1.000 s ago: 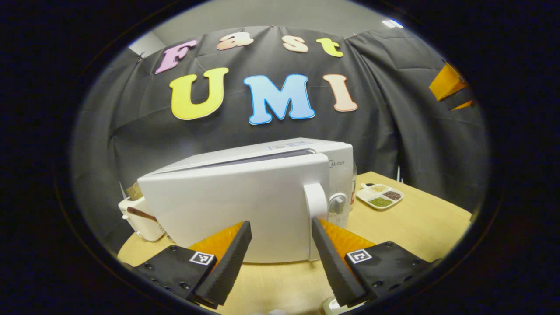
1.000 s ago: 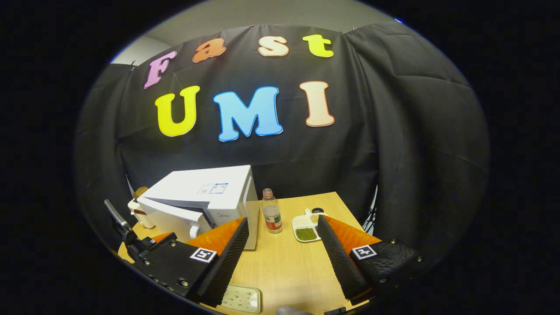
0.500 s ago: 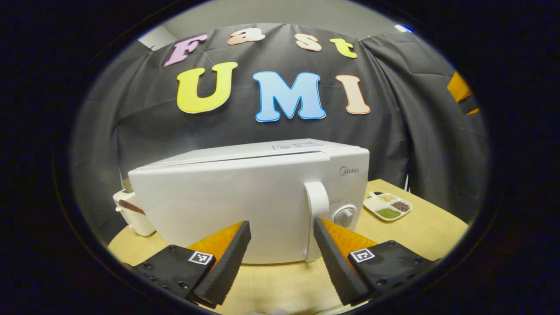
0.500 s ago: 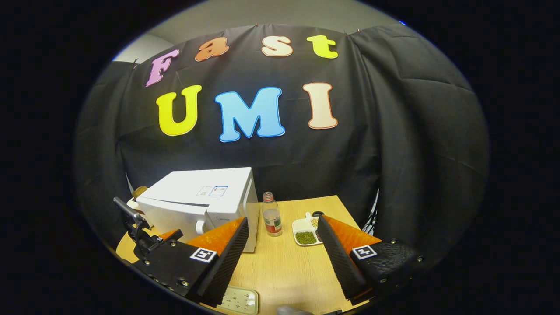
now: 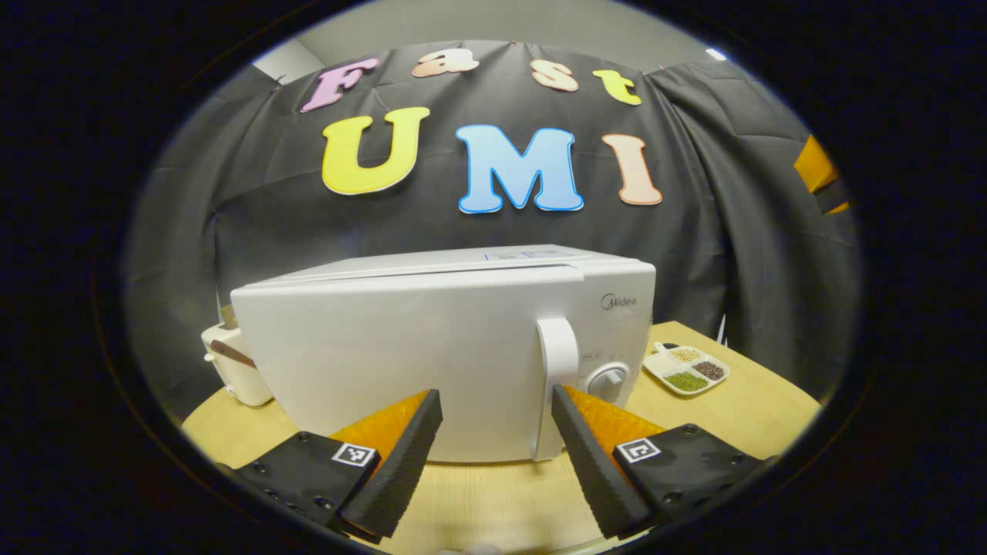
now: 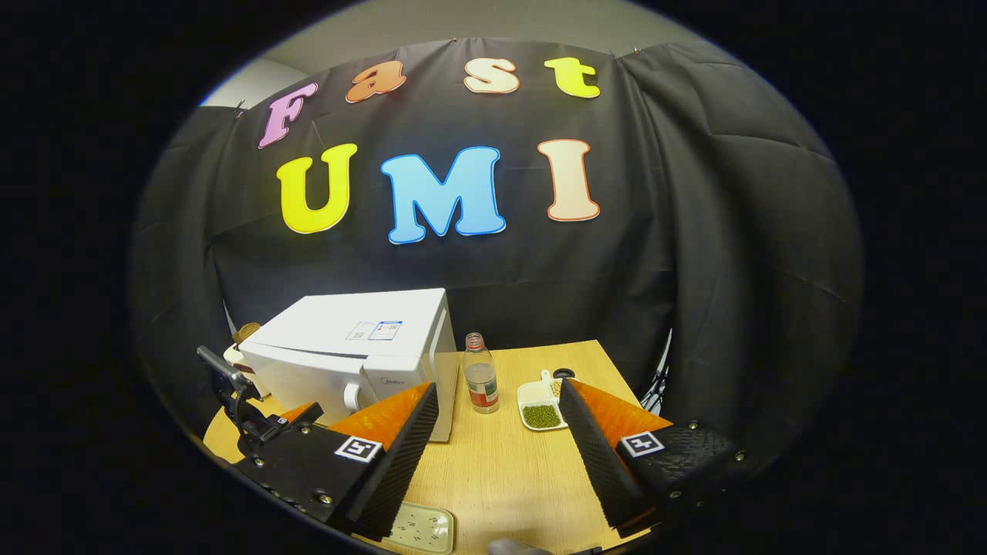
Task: Open the microwave oven with the left hand, put the food in, and close the microwave oven.
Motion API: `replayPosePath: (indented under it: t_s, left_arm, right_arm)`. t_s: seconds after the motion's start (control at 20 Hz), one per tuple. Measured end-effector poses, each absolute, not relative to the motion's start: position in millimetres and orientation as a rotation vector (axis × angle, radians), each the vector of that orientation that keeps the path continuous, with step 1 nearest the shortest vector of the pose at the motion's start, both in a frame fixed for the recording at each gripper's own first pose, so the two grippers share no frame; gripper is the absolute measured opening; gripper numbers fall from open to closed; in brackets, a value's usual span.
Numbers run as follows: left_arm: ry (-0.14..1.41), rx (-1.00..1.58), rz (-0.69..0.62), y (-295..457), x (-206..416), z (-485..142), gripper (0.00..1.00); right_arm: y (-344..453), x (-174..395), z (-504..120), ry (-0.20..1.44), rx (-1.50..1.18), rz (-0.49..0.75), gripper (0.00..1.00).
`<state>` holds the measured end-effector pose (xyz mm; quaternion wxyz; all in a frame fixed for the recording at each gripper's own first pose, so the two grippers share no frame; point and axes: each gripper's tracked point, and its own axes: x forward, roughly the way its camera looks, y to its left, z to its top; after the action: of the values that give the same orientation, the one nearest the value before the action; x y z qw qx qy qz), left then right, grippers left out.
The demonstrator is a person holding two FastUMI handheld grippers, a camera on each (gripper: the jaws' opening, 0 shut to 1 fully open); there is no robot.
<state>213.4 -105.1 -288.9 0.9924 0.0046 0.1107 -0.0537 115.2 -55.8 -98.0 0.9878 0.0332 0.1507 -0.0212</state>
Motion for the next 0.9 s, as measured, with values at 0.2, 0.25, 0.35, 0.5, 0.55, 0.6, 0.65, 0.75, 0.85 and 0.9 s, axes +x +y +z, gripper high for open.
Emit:
replayPosePath:
  t_s: [0.2,0.25,0.35,0.5,0.55,0.6,0.65,0.75,0.85,0.9]
  left_arm:
    - [0.222,0.010,-0.101,-105.3,212.2,-288.6,0.95]
    - [0.219,0.007,-0.099,-105.3,212.2,-287.9,0.97]
    - [0.218,0.011,-0.096,-106.9,215.0,-289.4,0.97]
    - [0.214,0.004,-0.091,-107.7,217.3,-288.1,0.96]
    - [0.202,0.017,-0.071,-104.6,223.0,-286.2,0.96]
    - [0.236,0.010,-0.109,-108.7,220.3,-287.9,0.97]
    - [0.245,-0.002,-0.105,-115.3,220.5,-291.8,0.99]
    - [0.230,0.030,-0.103,-113.9,228.5,-293.6,0.98]
    - [0.231,0.034,-0.100,-111.2,224.7,-292.0,0.99]
    - [0.238,0.043,-0.087,-106.7,221.2,-291.7,0.98]
  right_arm:
    - [-53.7,114.9,-100.2,0.310,0.067,-0.038,0.97]
    - [-53.9,115.0,-100.4,0.311,0.066,-0.038,0.97]
    - [-52.9,115.3,-99.7,0.309,0.066,-0.037,0.97]
    - [-50.6,114.7,-101.9,0.316,0.066,-0.033,0.97]
    - [-50.5,114.2,-101.5,0.316,0.067,-0.033,0.97]
    - [-49.2,113.3,-101.3,0.314,0.067,-0.032,0.97]
    - [-47.9,112.4,-101.2,0.316,0.067,-0.029,0.97]
    - [-47.3,110.3,-102.7,0.320,0.061,-0.029,0.97]
    - [-46.1,107.0,-101.0,0.317,0.063,-0.025,0.97]
    - [-45.9,105.5,-99.5,0.311,0.065,-0.024,0.97]
